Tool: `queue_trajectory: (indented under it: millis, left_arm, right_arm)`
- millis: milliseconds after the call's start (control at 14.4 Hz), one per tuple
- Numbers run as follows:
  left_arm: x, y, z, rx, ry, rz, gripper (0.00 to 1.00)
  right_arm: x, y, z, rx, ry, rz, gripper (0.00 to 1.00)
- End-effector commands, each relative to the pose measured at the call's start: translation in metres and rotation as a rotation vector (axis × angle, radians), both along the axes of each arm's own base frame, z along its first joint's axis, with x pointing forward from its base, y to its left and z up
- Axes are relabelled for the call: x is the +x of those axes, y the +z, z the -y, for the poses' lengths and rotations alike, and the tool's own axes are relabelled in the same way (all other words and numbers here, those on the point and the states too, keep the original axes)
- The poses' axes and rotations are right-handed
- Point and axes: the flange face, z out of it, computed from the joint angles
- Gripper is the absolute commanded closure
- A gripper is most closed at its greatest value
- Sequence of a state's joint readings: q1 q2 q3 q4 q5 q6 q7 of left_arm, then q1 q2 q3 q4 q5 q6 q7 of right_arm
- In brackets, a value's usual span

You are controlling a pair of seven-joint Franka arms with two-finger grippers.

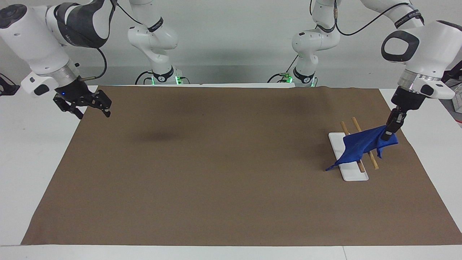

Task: Right arm passes towel to left arm to hang
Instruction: 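Withdraw the right gripper while the left gripper carries the towel over the rack, then drape the towel over the wooden sticks and open the left gripper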

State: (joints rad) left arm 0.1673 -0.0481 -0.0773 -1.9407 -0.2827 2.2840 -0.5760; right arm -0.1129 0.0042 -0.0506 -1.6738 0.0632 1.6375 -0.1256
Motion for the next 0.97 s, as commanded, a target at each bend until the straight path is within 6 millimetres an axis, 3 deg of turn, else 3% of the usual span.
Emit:
queue_trajectory:
  millis: [0,277,555,902]
  left_arm:
    - [0.003,-0.009,-0.020,0.023,-0.017,0.006,1.00]
    - [0.001,-0.027,-0.031,0.024,-0.013,-0.026,1.00]
    - [-0.019,-0.051,-0.032,0.025,-0.023,-0.079,1.00]
    - [-0.028,-0.065,-0.066,0.070,-0.100,-0.087,0.99]
  right_arm:
    - [-0.004,0.011,-0.003,-0.012,-0.023,-0.011,0.00]
    - [-0.010,0.014,-0.005,-0.010,-0.022,-0.006,0.00]
    - [-0.009,0.013,-0.007,-0.004,-0.024,-0.005,0.00]
    - [-0.010,0.013,-0.006,-0.003,-0.025,-0.010,0.00]
